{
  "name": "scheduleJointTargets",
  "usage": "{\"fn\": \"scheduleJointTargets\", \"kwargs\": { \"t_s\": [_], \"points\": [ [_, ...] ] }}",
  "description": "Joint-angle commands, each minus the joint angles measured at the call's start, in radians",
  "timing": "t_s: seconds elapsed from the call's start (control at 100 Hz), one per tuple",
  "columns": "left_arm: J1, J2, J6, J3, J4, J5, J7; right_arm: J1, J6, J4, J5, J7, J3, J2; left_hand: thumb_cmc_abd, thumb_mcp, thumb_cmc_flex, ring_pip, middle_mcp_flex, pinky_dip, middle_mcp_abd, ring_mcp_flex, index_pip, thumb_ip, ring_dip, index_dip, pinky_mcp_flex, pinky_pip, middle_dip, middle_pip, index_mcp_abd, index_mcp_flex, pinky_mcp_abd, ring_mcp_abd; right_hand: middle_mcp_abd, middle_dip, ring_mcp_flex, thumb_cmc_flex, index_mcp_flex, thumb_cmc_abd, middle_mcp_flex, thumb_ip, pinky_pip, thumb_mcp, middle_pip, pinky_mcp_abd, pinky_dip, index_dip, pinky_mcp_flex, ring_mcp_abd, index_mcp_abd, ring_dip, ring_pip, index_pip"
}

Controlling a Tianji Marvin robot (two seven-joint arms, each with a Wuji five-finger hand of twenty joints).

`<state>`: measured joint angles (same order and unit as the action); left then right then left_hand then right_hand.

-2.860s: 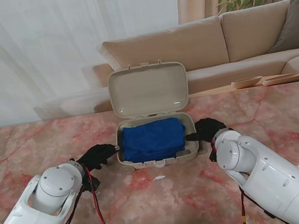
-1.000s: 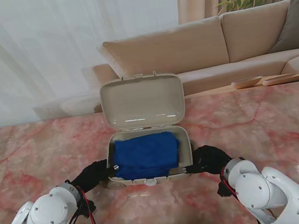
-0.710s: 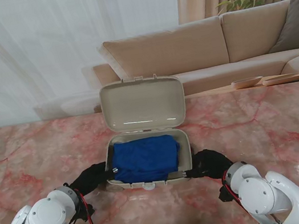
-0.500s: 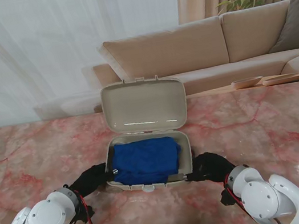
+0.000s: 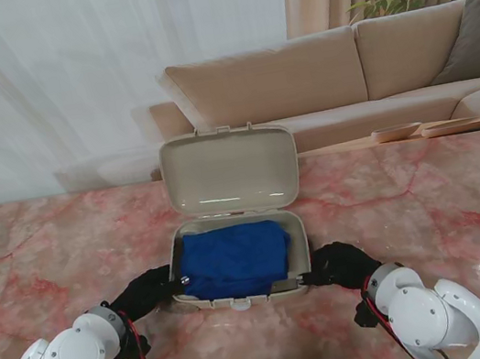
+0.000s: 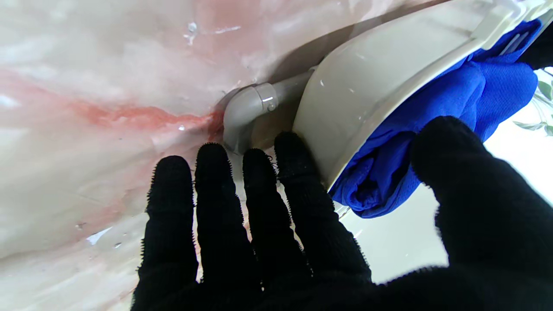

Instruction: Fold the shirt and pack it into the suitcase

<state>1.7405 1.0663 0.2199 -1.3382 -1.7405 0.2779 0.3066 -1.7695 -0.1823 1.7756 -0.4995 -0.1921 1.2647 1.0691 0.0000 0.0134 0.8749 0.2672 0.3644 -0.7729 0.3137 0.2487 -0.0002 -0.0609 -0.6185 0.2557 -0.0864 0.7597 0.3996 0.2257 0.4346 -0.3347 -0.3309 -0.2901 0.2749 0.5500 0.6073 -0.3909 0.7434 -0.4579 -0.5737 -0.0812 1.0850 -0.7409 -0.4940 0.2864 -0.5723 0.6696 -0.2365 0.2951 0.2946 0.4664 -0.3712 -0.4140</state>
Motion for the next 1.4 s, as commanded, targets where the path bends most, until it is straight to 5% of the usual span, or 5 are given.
{"fn": "scheduleJointTargets", "kwargs": {
  "t_s": [0.0, 0.8, 0.99, 1.16, 1.39],
  "points": [
    [0.014, 0.003, 0.002, 0.002, -0.008, 0.002, 0.008, -0.013, -0.008, 0.012, 0.001, -0.013, 0.003, 0.005, 0.026, 0.031, 0.009, 0.014, 0.025, -0.018, -0.029, -0.005, 0.069, 0.009, 0.001, 0.023, -0.006, 0.003, 0.006, -0.013, -0.158, -0.019, -0.013, -0.084, 0.003, 0.004, 0.018, 0.021, 0.003, -0.015, -0.017, 0.051, 0.013, -0.006, -0.012, 0.013, -0.027, 0.001, 0.000, -0.032, -0.164, 0.010, -0.016, 0.011],
    [0.114, 0.012, 0.021, -0.088, -0.134, 0.068, -0.044, -0.006, -0.148, 0.057, -0.015, 0.072, 0.069, 0.030, 0.023, 0.031, 0.007, 0.023, 0.036, -0.026, -0.025, 0.005, 0.072, 0.009, -0.002, 0.020, 0.000, 0.016, 0.002, -0.016, -0.157, -0.023, -0.014, -0.090, 0.005, 0.001, 0.010, 0.028, -0.020, -0.004, -0.009, 0.051, 0.009, 0.064, 0.014, 0.015, -0.026, -0.006, 0.008, -0.029, -0.139, 0.008, 0.003, 0.037],
    [0.141, 0.023, 0.004, -0.102, -0.164, 0.074, -0.097, 0.049, -0.198, 0.060, 0.015, 0.149, 0.085, 0.053, 0.012, 0.030, 0.012, 0.022, 0.043, -0.025, -0.025, 0.007, 0.072, 0.009, -0.002, 0.019, -0.001, 0.014, 0.003, -0.016, -0.155, -0.024, -0.021, -0.088, 0.000, 0.004, 0.002, 0.012, -0.125, -0.066, 0.039, 0.061, 0.006, 0.027, 0.010, 0.015, -0.027, -0.016, 0.008, -0.041, -0.127, 0.007, 0.003, 0.092],
    [0.158, 0.033, -0.008, -0.107, -0.173, 0.082, -0.144, 0.130, -0.220, 0.033, 0.053, 0.214, 0.084, 0.074, 0.005, 0.029, 0.016, 0.025, 0.050, -0.016, -0.029, 0.021, 0.073, 0.009, -0.001, 0.019, -0.002, 0.000, 0.004, -0.015, -0.154, -0.026, -0.024, -0.092, -0.008, -0.007, -0.012, -0.003, -0.162, -0.191, 0.088, 0.057, -0.012, -0.123, -0.017, 0.012, -0.016, -0.006, 0.011, -0.051, -0.147, -0.001, -0.004, 0.097],
    [0.171, 0.042, -0.015, -0.106, -0.167, 0.075, -0.187, 0.264, -0.268, -0.036, 0.145, 0.275, 0.062, 0.103, 0.004, 0.029, 0.018, 0.025, 0.056, -0.010, -0.030, 0.024, 0.075, 0.009, 0.003, 0.019, -0.001, -0.007, 0.005, -0.011, -0.156, -0.031, -0.030, -0.088, -0.019, -0.022, -0.045, 0.044, -0.273, -0.190, 0.175, 0.044, 0.024, -0.139, -0.023, -0.015, -0.039, -0.007, 0.027, -0.074, -0.198, 0.017, -0.043, 0.100]
  ]
}}
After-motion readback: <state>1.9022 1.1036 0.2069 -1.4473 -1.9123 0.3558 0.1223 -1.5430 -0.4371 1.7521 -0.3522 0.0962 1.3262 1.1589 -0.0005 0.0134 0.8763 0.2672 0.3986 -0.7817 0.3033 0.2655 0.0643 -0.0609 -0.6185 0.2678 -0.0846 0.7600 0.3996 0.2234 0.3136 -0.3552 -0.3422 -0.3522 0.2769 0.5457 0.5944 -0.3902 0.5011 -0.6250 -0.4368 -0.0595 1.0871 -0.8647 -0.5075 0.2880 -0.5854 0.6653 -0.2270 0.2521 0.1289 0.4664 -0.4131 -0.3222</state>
